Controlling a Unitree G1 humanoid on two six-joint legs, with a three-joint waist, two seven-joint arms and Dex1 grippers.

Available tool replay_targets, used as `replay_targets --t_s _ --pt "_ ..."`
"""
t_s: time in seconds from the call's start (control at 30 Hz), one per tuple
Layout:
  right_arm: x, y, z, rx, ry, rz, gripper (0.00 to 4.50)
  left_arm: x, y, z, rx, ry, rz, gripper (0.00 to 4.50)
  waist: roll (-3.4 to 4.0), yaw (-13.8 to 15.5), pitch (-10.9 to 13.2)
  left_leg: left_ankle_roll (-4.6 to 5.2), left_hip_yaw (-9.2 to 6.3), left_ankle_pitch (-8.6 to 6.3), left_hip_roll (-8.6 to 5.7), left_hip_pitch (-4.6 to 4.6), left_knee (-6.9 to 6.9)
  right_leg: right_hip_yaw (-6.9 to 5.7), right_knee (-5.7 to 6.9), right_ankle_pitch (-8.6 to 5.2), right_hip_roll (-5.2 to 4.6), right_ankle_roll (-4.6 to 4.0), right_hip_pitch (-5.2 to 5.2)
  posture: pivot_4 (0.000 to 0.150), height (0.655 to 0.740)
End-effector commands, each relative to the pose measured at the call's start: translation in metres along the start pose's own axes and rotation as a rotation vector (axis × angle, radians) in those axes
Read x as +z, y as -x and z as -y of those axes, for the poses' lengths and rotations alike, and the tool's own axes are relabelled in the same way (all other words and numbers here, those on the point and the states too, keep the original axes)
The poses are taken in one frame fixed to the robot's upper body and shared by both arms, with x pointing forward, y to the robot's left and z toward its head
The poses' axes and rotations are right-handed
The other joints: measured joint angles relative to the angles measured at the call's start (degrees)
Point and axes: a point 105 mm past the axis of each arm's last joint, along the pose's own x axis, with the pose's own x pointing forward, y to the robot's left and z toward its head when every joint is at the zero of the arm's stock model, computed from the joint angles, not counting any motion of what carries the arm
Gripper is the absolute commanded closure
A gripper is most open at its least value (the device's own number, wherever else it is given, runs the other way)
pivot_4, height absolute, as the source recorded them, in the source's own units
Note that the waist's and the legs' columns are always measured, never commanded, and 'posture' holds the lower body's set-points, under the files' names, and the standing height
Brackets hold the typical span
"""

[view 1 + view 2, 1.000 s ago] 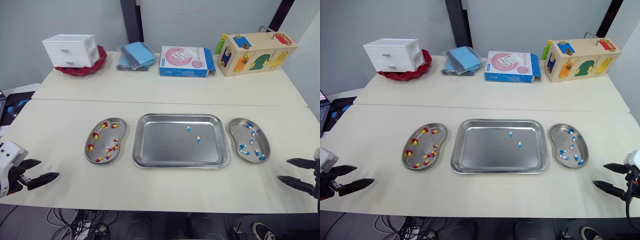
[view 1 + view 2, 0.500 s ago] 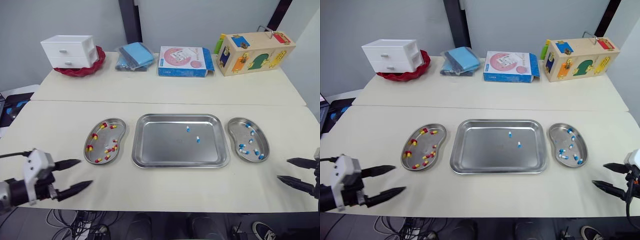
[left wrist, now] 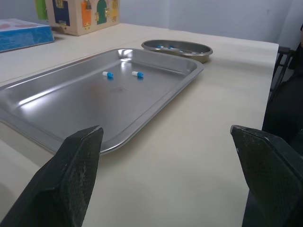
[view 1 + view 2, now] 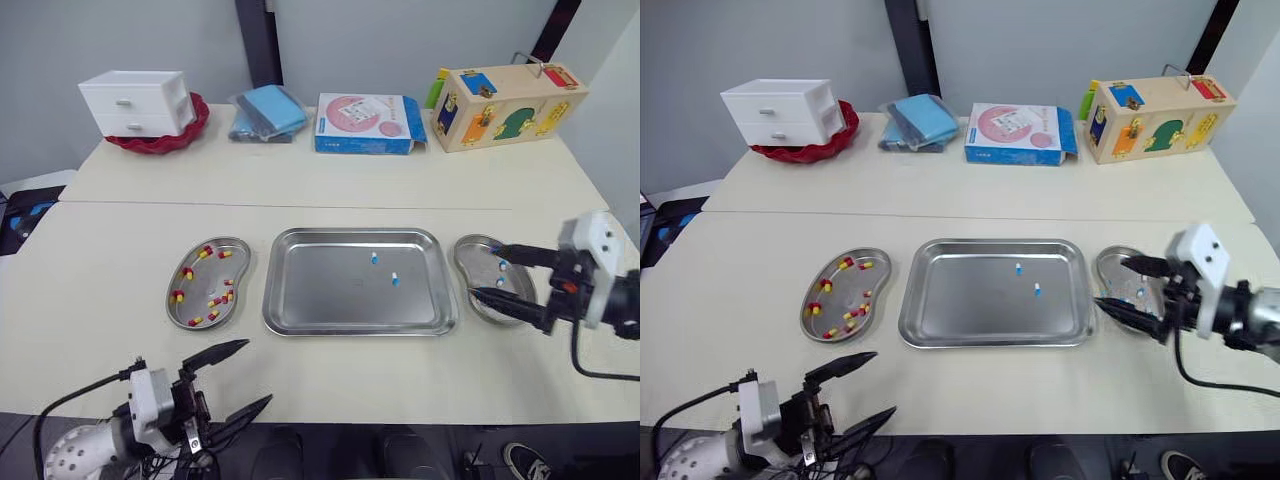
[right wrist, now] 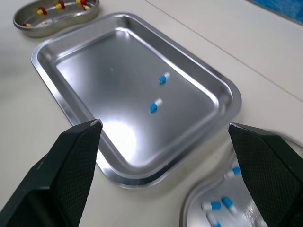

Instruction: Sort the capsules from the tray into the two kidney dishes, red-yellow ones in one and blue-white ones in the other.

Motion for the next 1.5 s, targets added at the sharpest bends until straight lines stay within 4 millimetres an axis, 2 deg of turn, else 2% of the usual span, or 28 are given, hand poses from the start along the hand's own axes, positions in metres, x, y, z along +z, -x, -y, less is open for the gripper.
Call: replay_targets --t_s 0.03,0.2,0.53,0.9,1.2,1.3,1.43,1.5 --pt "0.002 -0.031 -0.005 -0.031 -0.017 -0.022 0.00 0.005 -0.001 0.004 0.037 -0.007 0.028 0.05 -0.03 -0.1 0.0 0.00 0.00 0.00 0.01 -0.01 0.00 0.00 0.00 0.00 0.00 0.00 -0.02 0.150 0.7400" --pt "-0.001 -0.071 -0.003 -0.090 -0.064 -0.037 0.00 0.002 0.003 0.001 0.112 0.004 0.033 0.05 -0.04 0.3 0.0 0.00 -0.08 0.00 0.00 -0.12 0.00 -0.08 0.00 0.00 0.00 0.00 -0.12 0.150 0.7400" --pt "-0.011 -0.145 -0.012 -0.190 -0.099 -0.099 0.00 0.000 0.000 -0.002 0.176 -0.013 0.053 0.05 0.00 -0.1 0.0 0.00 -0.09 0.01 0.03 -0.37 -0.01 -0.10 0.11 0.00 0.01 -0.02 -0.48 0.150 0.7400" --pt "-0.018 -0.169 -0.001 -0.285 -0.068 -0.145 0.00 -0.003 0.003 0.001 0.201 0.000 0.042 0.05 0.02 -0.7 0.0 0.00 -0.09 0.01 0.04 -0.58 -0.05 -0.10 0.14 0.00 0.01 -0.02 -0.78 0.150 0.7400" --pt "-0.020 -0.181 -0.007 -0.269 -0.042 -0.157 0.00 -0.005 0.008 0.000 0.220 0.003 0.023 0.05 0.02 -0.7 0.0 0.00 -0.07 0.01 0.03 -0.60 -0.04 -0.09 0.14 0.00 0.01 -0.02 -0.80 0.150 0.7400" --pt "-0.024 -0.182 -0.008 -0.265 -0.036 -0.171 0.63 -0.004 0.009 0.000 0.222 0.005 0.022 0.00 0.03 -0.7 0.0 0.00 -0.07 0.01 0.03 -0.60 -0.05 -0.09 0.14 0.00 0.01 -0.02 -0.81 0.150 0.7400" --pt "-0.027 -0.181 -0.007 -0.268 -0.048 -0.180 1.95 -0.005 0.009 0.000 0.224 0.007 0.019 0.00 0.03 -0.7 0.0 0.00 -0.07 0.01 0.03 -0.60 -0.05 -0.09 0.14 0.00 0.00 -0.02 -0.80 0.150 0.7400" --pt "-0.028 -0.180 -0.006 -0.271 -0.058 -0.181 2.46 -0.005 0.009 -0.001 0.224 0.006 0.017 0.00 0.03 -0.7 0.0 -0.01 -0.07 0.01 0.03 -0.59 -0.05 -0.09 0.14 0.00 0.00 -0.02 -0.80 0.150 0.7400"
